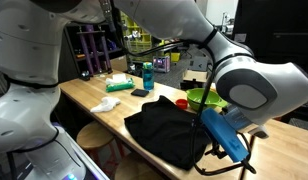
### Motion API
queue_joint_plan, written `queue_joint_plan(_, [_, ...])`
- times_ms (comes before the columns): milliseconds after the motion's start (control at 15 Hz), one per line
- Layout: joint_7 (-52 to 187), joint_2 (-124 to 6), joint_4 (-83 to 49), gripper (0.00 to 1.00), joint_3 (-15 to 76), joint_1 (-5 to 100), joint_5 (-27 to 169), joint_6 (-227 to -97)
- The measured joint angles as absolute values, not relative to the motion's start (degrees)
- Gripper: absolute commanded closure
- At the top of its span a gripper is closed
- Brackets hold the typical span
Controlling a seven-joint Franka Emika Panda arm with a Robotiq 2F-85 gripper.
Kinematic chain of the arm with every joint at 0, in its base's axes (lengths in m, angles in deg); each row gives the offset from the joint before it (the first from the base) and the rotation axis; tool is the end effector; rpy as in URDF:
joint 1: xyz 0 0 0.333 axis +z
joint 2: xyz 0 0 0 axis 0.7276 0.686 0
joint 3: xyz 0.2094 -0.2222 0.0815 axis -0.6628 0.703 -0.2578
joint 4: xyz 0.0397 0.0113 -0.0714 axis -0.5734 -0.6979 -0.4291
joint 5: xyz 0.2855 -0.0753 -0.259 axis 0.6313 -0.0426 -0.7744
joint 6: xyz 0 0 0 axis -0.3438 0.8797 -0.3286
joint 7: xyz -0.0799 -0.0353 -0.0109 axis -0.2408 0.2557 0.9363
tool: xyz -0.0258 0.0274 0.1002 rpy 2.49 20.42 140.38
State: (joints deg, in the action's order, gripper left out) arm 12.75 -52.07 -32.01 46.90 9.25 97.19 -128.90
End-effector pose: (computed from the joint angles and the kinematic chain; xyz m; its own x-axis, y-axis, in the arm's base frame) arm 0.3410 -0.4642 0.2824 0.9470 -0.2767 -0.1630 -0.3211 -0.8234 -0.4678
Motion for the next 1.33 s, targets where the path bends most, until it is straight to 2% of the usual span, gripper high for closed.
queue_joint_plan(1333, [18.08,-52.28,-38.85,0.0,47.1,7.44,91.89,-130.08])
